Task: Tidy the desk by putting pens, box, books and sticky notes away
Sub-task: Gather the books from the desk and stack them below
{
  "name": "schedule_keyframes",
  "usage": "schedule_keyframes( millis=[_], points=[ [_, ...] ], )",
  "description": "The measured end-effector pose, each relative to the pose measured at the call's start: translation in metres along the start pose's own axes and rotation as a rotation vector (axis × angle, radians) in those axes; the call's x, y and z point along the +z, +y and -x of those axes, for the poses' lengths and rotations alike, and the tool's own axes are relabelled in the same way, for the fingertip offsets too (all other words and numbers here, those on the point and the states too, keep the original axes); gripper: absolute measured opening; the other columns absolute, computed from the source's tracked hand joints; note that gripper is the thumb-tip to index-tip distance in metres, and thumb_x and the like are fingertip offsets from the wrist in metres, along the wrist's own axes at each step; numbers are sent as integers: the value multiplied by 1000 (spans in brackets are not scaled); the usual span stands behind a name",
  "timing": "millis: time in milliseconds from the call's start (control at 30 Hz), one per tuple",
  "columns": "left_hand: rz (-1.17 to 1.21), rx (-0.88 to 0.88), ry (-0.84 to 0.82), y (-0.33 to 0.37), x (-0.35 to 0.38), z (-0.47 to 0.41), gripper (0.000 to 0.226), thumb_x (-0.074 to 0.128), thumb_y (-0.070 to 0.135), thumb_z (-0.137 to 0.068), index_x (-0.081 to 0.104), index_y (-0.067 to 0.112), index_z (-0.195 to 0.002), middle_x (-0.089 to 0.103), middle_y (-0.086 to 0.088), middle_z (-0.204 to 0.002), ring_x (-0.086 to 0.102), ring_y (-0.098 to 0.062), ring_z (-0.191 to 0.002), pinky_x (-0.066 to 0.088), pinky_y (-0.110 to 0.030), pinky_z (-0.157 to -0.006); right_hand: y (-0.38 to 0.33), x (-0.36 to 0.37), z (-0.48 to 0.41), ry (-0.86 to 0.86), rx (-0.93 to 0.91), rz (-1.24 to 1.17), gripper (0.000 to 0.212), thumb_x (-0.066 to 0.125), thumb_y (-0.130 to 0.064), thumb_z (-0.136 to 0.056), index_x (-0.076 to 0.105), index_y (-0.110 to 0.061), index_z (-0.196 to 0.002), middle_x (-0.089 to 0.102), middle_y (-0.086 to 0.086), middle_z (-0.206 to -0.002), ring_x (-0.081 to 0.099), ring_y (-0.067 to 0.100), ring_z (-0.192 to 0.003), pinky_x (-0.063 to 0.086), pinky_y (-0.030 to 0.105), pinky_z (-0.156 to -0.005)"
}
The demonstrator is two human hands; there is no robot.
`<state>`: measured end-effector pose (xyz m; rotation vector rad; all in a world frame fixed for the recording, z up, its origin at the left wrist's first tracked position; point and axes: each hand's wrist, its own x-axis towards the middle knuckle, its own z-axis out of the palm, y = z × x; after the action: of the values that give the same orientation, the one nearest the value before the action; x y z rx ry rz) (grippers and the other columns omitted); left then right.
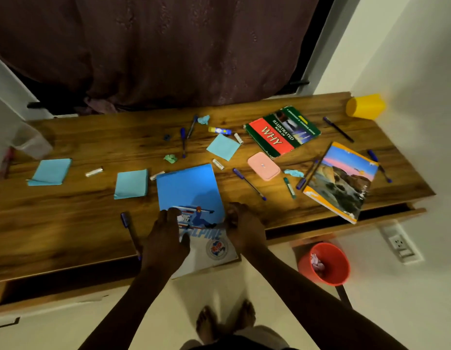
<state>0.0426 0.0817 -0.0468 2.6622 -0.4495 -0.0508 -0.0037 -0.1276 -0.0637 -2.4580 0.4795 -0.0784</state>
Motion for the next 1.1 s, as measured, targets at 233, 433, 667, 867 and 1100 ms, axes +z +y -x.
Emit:
schedule_keyframes(
  millis=[233, 433, 667, 867, 1100],
  points=[
    [218, 122, -71, 62, 32, 25, 25, 68, 32, -89, 59, 32, -113, 58, 8, -115, 61, -16, -107, 54, -31, -77, 50, -42, 41, 148, 64, -311, 18, 64, -28, -98, 70, -24, -114, 72, -15, -103, 67, -3, -95, 57, 21, -78],
    [236, 217, -75, 113, 58, 28, 22, 55, 39, -93, 65, 27, -108, 65, 6, -103, 64, -15, -93, 46, -22, -73, 102, -77, 56, 197, 73, -333, 16, 65, -28, -97, 70, -24, -112, 72, -16, -104, 66, -7, -95, 51, 9, -78],
    [111, 307, -34, 180, 112, 39, 50, 49, 42, -94, 49, 22, -140, 61, -10, -137, 59, -33, -125, 54, -47, -98, 172, -114, 61, 152, -36, -264, 15, 67, -21, -95, 73, -20, -109, 71, -15, -104, 66, -2, -95, 52, 16, -86],
    [-80, 333, -39, 223, 149, 36, 50, 62, 39, -85, 63, 15, -129, 62, -14, -135, 61, -40, -122, 57, -50, -89, 261, -163, 72, 240, -2, -81, 20, 62, -25, -95, 72, -16, -110, 75, 2, -109, 70, 22, -99, 55, 35, -89],
    [-105, 291, -109, 230, 161, 25, 41, 46, 37, -95, 66, 14, -122, 72, -12, -112, 69, -35, -105, 59, -48, -86, 340, -196, 56, 126, 46, 138, 42, 57, -32, -98, 58, -20, -138, 57, 0, -143, 47, 20, -137, 48, 40, -108]
  ],
)
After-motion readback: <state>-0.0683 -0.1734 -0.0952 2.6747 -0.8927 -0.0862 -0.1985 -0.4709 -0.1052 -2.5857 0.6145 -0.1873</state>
